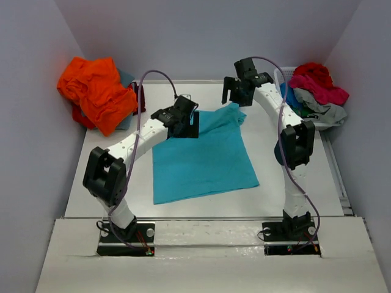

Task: Fold and stack the t-shirts
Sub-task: Flatten out the crumpled T-shirt at the center of the board.

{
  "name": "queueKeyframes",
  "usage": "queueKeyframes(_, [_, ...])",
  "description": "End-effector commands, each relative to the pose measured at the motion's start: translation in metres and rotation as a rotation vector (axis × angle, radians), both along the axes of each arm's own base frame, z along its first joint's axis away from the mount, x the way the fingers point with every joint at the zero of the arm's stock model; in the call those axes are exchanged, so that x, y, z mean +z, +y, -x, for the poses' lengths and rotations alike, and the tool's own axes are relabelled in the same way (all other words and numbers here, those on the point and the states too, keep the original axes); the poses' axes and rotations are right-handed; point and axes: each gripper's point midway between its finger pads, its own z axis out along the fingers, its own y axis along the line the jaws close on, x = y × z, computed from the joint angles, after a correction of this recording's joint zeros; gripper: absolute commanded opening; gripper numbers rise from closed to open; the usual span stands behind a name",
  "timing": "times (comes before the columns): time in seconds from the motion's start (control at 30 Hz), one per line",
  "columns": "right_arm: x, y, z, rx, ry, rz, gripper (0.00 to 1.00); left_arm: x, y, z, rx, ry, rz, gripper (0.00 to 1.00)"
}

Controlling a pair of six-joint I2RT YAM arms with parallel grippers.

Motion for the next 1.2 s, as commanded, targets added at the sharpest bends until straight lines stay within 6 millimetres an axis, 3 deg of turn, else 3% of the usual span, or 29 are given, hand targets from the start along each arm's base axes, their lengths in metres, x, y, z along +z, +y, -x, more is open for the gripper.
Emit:
queueKeyframes(0.0, [-0.021, 0.016, 0.007, 0.053, 0.069, -0.068, 0.82, -0.019, 0.008, 0.071, -0.014, 0.163, 0.045, 0.99])
queueKeyframes(0.17, [-0.049, 0.03, 0.006, 0.109, 0.148, -0.101, 0.81, -0.051, 0.013, 0.12, -0.025, 0.276, 0.106, 0.99])
queueKeyframes(0.3, [-0.065, 0.043, 0.011, 0.162, 0.188, -0.157, 0.8, -0.065, 0.009, 0.141, -0.053, 0.343, 0.143, 0.99])
queueKeyframes(0.53, [-0.09, 0.051, 0.015, 0.187, 0.231, -0.16, 0.79, -0.07, 0.014, 0.177, -0.061, 0.426, 0.157, 0.99])
queueKeyframes(0.83, [-0.077, 0.058, -0.001, 0.195, 0.17, -0.179, 0.79, -0.082, 0.026, 0.226, -0.04, 0.545, 0.211, 0.99])
queueKeyframes(1.0, [-0.08, 0.062, -0.001, 0.203, 0.185, -0.196, 0.79, -0.076, 0.023, 0.235, -0.047, 0.573, 0.248, 0.99])
queueKeyframes(1.17, [-0.08, 0.061, 0.006, 0.207, 0.187, -0.206, 0.79, -0.072, 0.023, 0.227, -0.053, 0.565, 0.22, 0.99])
